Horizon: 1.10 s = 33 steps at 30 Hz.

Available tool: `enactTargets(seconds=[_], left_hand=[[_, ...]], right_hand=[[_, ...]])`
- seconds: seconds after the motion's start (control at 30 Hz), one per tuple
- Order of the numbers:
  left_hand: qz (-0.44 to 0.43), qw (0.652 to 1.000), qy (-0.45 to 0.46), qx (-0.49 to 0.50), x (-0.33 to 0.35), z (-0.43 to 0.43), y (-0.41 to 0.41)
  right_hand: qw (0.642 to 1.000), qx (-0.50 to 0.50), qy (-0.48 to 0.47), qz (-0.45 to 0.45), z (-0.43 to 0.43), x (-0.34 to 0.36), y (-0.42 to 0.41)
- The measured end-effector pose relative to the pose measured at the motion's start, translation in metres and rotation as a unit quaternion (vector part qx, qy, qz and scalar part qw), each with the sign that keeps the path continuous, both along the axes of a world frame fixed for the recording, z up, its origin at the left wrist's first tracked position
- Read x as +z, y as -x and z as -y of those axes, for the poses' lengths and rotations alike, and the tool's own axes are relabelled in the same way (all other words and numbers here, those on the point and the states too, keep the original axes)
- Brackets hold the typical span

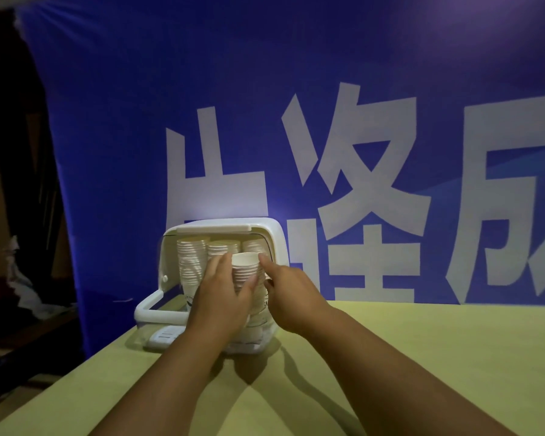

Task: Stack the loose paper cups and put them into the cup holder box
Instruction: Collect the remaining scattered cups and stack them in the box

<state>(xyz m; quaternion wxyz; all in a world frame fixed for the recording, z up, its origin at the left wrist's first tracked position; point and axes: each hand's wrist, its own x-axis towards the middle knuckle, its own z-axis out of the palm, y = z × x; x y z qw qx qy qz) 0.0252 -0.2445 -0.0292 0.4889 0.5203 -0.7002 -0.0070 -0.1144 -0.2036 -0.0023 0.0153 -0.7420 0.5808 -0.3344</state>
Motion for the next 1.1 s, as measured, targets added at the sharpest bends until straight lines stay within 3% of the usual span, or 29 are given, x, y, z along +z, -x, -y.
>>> enactTargets(seconds=[0.17,0.3,0.37,0.57,0.9,1.1], left_hand=[[-0.043,0.999,0.003,-0.019,-0.004,-0.002,-0.002],[-0.028,0.992,0.112,0.053,-0.002,-0.018,-0.004],[0.002,0.989,0.139,0.042,0.001,-0.033,0.003],[0.091,0.991,-0.028,-0.094,0.009,-0.083,0.076],[0.071,0.96,-0.159,-0.221,-0.009,-0.174,0.256],[0.103,0.918,-0.235,-0.304,-0.039,-0.207,0.37]], right_hand=[[0.999,-0.004,0.031,0.04,-0.001,-0.005,0.001],[0.984,-0.069,0.055,0.152,-0.007,-0.005,0.017],[0.978,-0.096,0.043,0.182,-0.017,-0.008,0.033],[0.971,-0.211,-0.008,0.113,-0.081,-0.014,0.138],[0.929,-0.345,-0.122,0.057,-0.233,-0.041,0.329],[0.861,-0.415,-0.29,-0.049,-0.308,-0.059,0.452]])
